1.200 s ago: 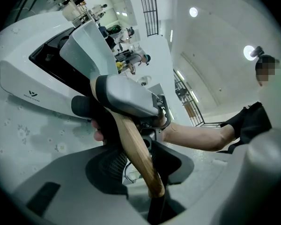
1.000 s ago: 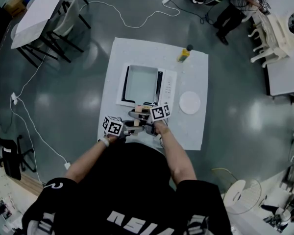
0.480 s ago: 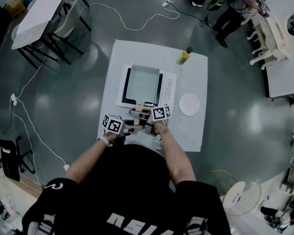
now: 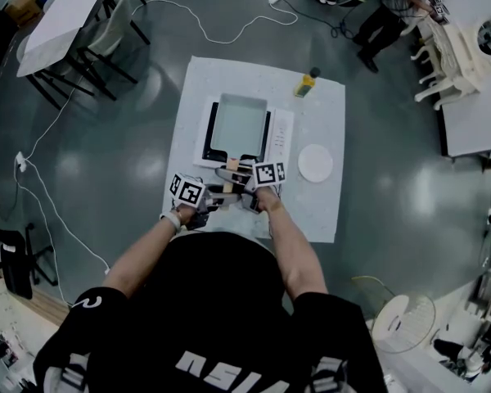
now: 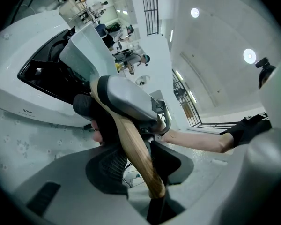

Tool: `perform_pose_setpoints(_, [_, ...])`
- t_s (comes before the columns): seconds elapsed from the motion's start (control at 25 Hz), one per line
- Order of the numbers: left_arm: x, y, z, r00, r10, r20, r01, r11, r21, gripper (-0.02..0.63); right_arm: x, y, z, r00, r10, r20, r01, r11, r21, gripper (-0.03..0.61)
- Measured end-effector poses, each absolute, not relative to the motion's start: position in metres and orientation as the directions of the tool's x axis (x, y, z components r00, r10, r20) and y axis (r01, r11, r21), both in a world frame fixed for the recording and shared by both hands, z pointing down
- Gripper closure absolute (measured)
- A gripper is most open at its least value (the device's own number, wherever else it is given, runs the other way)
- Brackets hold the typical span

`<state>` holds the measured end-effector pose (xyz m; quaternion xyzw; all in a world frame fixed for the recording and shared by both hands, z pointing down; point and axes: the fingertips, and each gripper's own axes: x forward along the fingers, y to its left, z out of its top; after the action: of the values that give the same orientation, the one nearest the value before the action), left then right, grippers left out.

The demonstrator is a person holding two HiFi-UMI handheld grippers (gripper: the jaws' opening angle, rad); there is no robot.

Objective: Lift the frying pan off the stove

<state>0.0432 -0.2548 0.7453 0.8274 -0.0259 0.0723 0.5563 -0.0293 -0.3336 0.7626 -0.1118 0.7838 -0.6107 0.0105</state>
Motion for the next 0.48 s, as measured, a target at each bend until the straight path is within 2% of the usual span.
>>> perform_pose_setpoints(0.48, [0.042, -0.254, 0.737, 0.982, 0.061, 0.176, -0.136, -0.410, 0.902, 0.463, -0.019, -0.338, 0.759, -0.955, -0.247, 0.166, -0.226, 0.240, -0.944, 0.390])
